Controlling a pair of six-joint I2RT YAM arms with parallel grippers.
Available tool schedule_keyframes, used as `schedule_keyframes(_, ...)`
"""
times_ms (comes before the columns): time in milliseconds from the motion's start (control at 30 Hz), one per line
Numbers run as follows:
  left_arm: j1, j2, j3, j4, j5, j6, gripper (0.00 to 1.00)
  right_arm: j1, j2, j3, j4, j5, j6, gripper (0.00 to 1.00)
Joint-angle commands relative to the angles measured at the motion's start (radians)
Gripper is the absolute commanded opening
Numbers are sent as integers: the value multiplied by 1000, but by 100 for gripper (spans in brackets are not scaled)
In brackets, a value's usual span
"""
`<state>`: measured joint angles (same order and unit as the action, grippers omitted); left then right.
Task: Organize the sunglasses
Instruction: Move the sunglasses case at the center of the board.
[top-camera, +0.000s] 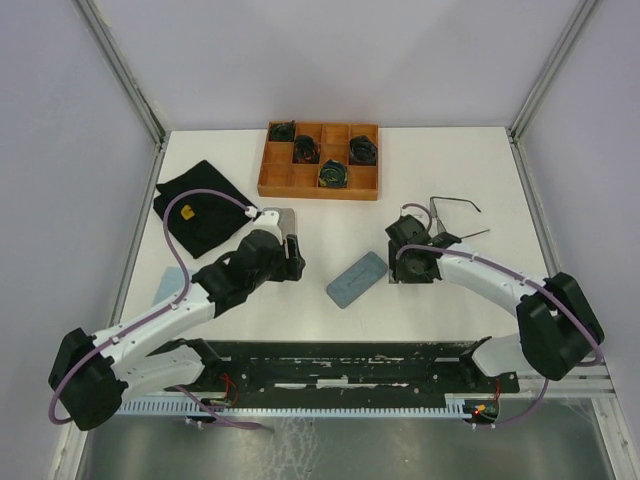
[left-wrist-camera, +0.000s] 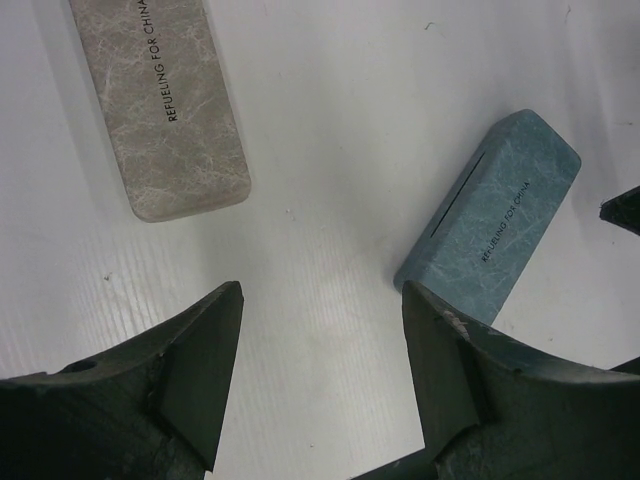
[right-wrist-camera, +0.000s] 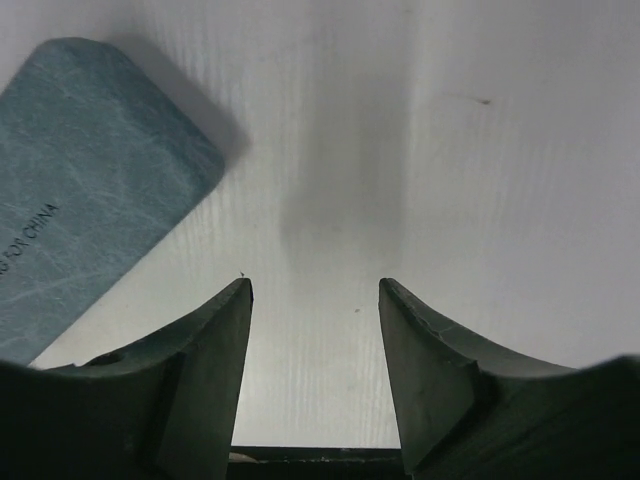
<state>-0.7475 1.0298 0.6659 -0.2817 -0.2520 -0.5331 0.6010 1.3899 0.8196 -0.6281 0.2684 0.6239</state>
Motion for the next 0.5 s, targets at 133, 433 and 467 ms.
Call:
schedule_keyframes(133, 0, 13, -9, 80, 12, -10, 72, 0, 117, 51, 146, -119, 17, 60)
schedule_keyframes(433, -1, 132, 52, 144, 39, 48, 76, 1, 234, 137, 269, -243, -30, 61)
schedule_keyframes(467, 0, 150, 59, 156, 48, 48, 76, 0, 244, 140, 292, -264, -42, 62)
